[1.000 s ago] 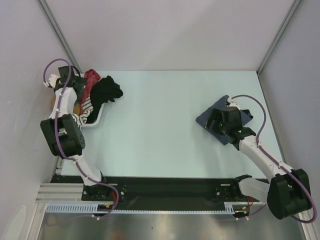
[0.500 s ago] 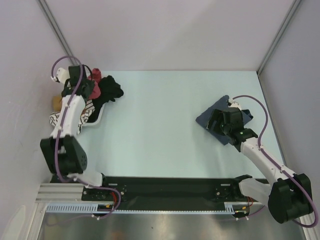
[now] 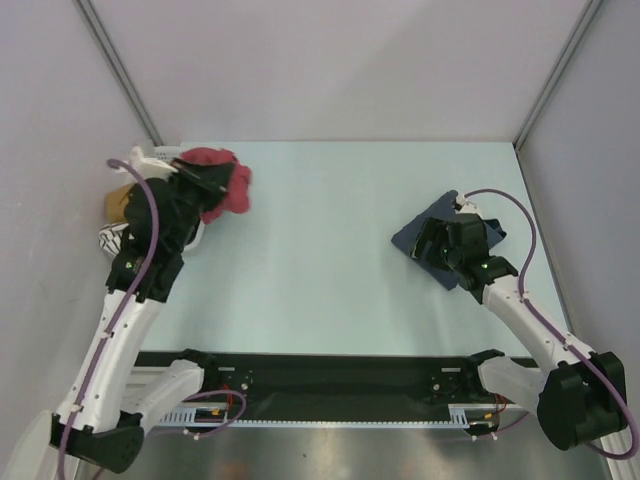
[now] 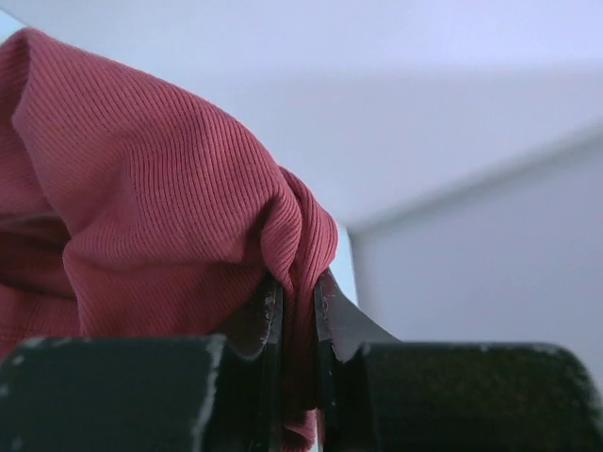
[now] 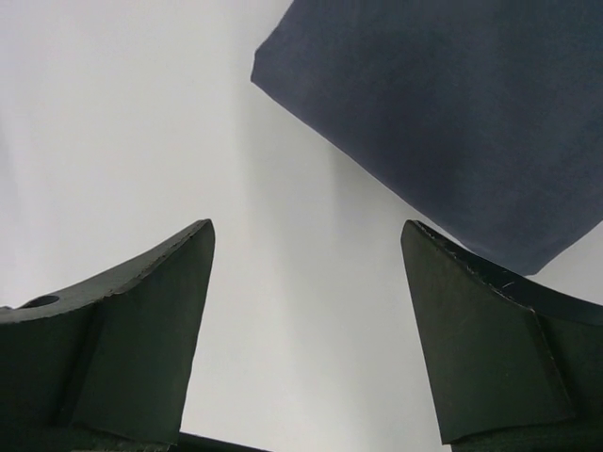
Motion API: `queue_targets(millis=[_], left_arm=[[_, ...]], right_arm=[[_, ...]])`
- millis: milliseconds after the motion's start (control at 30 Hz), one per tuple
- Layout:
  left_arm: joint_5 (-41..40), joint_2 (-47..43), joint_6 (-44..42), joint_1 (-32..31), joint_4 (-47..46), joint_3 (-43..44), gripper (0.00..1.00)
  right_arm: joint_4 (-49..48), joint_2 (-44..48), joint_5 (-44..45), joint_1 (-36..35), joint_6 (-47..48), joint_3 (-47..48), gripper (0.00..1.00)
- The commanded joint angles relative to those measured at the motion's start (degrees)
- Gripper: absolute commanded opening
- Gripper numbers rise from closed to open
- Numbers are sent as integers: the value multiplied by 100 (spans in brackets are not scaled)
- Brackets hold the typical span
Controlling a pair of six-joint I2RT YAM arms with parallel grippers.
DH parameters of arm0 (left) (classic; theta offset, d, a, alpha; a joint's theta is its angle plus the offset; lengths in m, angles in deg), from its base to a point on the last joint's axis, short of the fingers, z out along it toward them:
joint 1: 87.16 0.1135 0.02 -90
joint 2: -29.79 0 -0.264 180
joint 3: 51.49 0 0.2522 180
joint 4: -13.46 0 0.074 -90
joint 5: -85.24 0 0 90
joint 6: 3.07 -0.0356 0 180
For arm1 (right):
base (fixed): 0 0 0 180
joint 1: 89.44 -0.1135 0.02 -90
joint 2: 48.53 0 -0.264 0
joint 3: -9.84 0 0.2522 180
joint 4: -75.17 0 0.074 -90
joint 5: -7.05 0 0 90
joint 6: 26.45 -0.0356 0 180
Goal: Fold and stack the tank tops
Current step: Move the tank top to the center of the board
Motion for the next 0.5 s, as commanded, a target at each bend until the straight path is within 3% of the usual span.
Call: queue_targets(millis=[0, 33, 133, 267, 333, 433, 467], left_arm=[[565, -70, -123, -1108, -145, -189, 0], [512, -53, -157, -1651, -154, -207, 0], [257, 132, -350, -2496, -40, -102, 0], [3, 588, -991, -2545, 687, 598, 0], [35, 817, -1098, -2047, 1092, 716, 1], [1314, 827, -1212, -1194, 701, -11, 17], [1503, 826, -1308, -1095, 646, -466, 44]], right_arm=[[45, 153, -67, -23, 155, 380, 85], [80, 145, -84, -23, 164, 424, 85], [151, 180, -172, -32, 199, 494, 84], [142, 276, -208, -32, 208, 477, 84], [125, 285, -251, -32, 182, 468, 84], [99, 277, -330, -32, 164, 407, 84], [81, 277, -357, -41, 173, 372, 84]])
